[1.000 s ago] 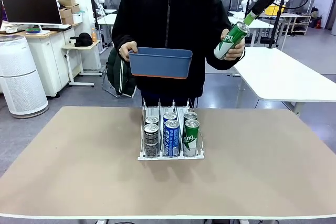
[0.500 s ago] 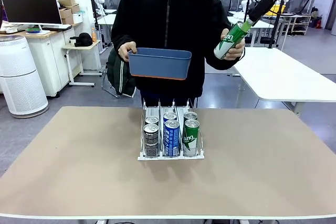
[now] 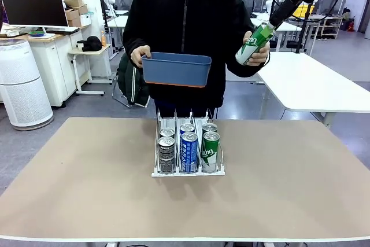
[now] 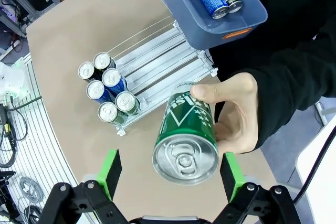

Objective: Fill the beverage cans into the dispenser.
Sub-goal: Pick up the Sprite handed by the human.

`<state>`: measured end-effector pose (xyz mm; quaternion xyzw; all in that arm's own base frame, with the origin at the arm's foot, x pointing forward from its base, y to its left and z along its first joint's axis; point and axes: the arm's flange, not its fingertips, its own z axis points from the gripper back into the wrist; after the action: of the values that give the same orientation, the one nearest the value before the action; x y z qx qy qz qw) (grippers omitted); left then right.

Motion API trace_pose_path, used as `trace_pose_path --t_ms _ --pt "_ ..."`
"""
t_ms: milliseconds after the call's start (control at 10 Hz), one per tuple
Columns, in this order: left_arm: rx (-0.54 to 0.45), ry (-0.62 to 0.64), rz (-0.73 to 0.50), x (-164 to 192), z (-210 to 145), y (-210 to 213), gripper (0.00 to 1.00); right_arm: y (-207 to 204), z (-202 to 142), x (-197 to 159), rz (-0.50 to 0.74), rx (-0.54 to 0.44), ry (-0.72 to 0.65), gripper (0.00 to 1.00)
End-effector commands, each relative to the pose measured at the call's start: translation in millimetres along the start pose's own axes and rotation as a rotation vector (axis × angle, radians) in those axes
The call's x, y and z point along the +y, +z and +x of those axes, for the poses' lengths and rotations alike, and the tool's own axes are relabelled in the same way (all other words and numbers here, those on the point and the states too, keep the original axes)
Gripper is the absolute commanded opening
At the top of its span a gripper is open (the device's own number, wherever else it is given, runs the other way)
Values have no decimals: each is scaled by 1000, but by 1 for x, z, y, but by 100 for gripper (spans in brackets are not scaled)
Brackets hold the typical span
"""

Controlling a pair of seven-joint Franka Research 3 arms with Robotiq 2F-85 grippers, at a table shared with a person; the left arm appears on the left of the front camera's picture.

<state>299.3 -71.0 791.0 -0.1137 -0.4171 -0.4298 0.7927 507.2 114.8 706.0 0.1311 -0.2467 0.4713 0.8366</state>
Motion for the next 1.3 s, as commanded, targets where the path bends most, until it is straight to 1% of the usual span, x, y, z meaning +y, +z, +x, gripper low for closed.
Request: trace_pose_path --t_ms 0,600,800,1200 --pt "-1 3 8 2 -1 0 100 -9 0 4 -4 -42 -4 100" --pt "-1 3 8 2 -1 0 100 -21 1 1 26 -54 -40 100" --pt "-1 3 8 2 -1 0 100 -26 1 -2 39 -72 -55 100" --pt "-1 3 8 2 -1 0 100 -31 -2 -6 31 -62 -87 100"
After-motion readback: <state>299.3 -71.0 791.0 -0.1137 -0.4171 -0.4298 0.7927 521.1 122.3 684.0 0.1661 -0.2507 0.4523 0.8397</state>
